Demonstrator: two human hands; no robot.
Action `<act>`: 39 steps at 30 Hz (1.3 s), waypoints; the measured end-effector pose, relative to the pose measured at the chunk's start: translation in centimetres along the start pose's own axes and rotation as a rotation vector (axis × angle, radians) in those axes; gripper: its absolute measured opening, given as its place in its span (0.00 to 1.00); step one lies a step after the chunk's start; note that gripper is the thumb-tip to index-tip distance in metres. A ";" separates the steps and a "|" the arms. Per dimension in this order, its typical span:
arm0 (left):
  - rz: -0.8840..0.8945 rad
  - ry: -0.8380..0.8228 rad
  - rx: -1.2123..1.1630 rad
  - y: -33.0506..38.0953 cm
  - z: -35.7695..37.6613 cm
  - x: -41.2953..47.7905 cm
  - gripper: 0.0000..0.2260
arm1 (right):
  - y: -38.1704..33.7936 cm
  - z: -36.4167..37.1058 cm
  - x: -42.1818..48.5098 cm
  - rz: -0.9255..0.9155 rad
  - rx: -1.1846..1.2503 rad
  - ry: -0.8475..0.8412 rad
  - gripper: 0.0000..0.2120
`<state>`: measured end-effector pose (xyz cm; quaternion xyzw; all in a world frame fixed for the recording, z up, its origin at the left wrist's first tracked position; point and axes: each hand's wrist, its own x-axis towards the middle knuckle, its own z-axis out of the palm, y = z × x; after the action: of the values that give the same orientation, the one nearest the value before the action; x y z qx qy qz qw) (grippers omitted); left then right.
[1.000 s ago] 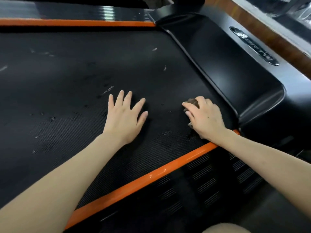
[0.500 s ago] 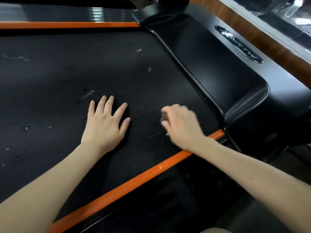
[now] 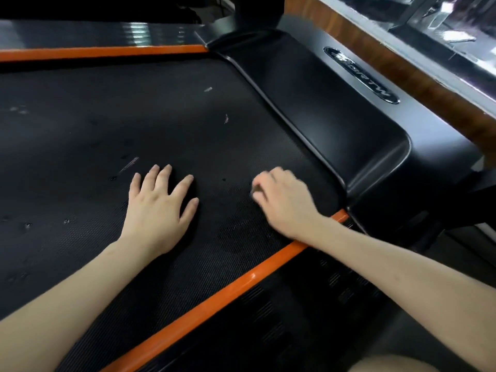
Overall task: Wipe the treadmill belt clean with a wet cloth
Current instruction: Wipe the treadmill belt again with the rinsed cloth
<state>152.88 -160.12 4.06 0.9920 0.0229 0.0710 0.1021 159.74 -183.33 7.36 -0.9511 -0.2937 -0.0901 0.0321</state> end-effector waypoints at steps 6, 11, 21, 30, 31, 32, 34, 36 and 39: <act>0.045 0.055 0.013 -0.8 -0.5 2.7 0.27 | 6.2 -0.8 2.5 0.227 -0.125 -0.082 0.13; 0.034 0.025 -0.003 -1.6 0.4 3.4 0.27 | 7.0 -3.0 2.4 0.333 -0.107 0.000 0.33; 0.059 0.017 -0.015 -3.2 -0.4 3.8 0.26 | 9.2 1.3 3.8 0.072 -0.241 0.044 0.24; 0.025 -0.011 0.059 -7.8 -0.8 7.8 0.31 | -1.1 1.9 3.2 -0.194 0.084 0.016 0.23; 0.020 -0.015 0.048 -7.9 -0.5 8.0 0.31 | -0.8 1.8 3.2 -0.278 0.127 -0.014 0.22; 0.016 -0.014 0.040 -8.0 -0.3 7.9 0.31 | 0.1 1.8 3.9 -0.340 0.135 -0.027 0.23; 0.015 -0.005 0.038 -8.1 -0.1 7.8 0.30 | 3.0 2.9 6.6 -0.299 0.055 0.002 0.22; 0.016 -0.008 0.050 -8.0 -0.1 7.6 0.30 | 6.3 3.4 10.2 -0.040 -0.005 0.092 0.19; 0.005 -0.004 0.054 -7.9 -0.1 7.8 0.29 | 7.5 3.5 13.0 0.328 -0.063 0.082 0.18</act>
<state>160.29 -151.91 3.61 0.9946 0.0221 0.0685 0.0751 175.06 -181.94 6.37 -0.9823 -0.1301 -0.1314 0.0286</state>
